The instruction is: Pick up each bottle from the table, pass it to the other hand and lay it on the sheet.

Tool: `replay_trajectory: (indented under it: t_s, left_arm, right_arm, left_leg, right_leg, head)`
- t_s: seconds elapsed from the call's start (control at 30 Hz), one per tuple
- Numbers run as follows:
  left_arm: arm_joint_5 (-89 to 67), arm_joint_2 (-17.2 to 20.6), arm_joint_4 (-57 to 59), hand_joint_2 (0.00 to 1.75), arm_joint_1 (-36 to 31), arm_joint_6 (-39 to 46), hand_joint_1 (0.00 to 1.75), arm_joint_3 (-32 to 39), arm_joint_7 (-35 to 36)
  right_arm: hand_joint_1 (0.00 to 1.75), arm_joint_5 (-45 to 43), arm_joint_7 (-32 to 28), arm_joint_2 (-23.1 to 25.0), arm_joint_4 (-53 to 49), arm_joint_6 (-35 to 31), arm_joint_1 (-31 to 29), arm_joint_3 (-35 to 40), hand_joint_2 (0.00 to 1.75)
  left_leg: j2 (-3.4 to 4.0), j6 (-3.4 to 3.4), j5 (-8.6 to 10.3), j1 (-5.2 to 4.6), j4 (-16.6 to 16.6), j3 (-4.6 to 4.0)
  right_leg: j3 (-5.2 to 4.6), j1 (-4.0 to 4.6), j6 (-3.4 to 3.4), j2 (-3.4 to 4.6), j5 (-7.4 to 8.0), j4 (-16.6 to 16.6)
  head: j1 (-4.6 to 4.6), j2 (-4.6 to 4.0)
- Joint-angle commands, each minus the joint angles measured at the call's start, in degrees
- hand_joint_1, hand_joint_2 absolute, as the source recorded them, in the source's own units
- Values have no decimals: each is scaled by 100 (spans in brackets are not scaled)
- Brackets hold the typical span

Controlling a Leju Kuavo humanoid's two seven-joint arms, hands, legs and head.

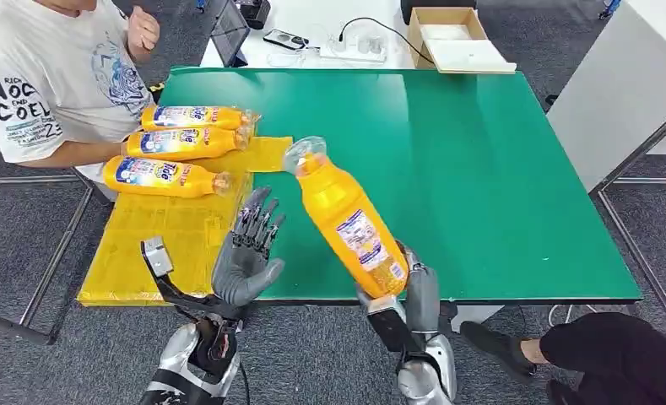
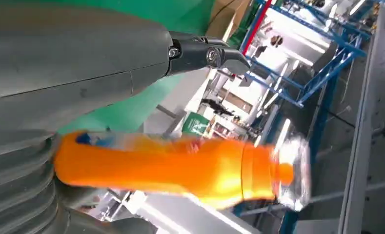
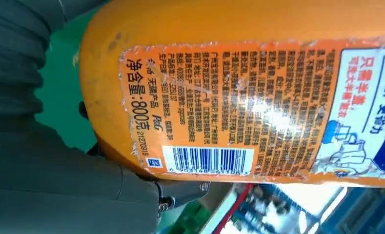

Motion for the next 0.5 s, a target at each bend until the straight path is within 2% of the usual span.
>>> replay_trajectory:
  t_s: [0.03,0.13,0.17,0.5]
  left_arm:
    - [-48,204,581,175,-306,-19,0,-381,117]
    - [-70,195,704,175,-354,17,0,-403,149]
    - [-71,190,719,175,-362,30,0,-401,147]
    - [-72,190,755,175,-371,46,0,-403,145]
  right_arm:
    - [175,603,138,45,1283,-182,-542,890,175]
    - [175,784,202,55,1433,-276,-594,1084,175]
    - [175,807,212,54,1463,-280,-605,1122,175]
    - [175,821,220,61,1503,-319,-611,1148,175]
  left_leg:
    - [15,-2,-16,5,-7,49]
    - [6,-1,-5,2,-5,21]
    - [11,-1,-13,5,-7,41]
    - [2,-1,-7,4,-5,27]
  right_leg:
    - [47,9,-21,4,-11,-10]
    - [19,5,-10,0,-3,-7]
    - [39,9,-17,2,-9,-10]
    - [25,5,-13,-5,-7,-7]
  head:
    - [0,0]
    - [0,0]
    - [0,0]
    - [0,0]
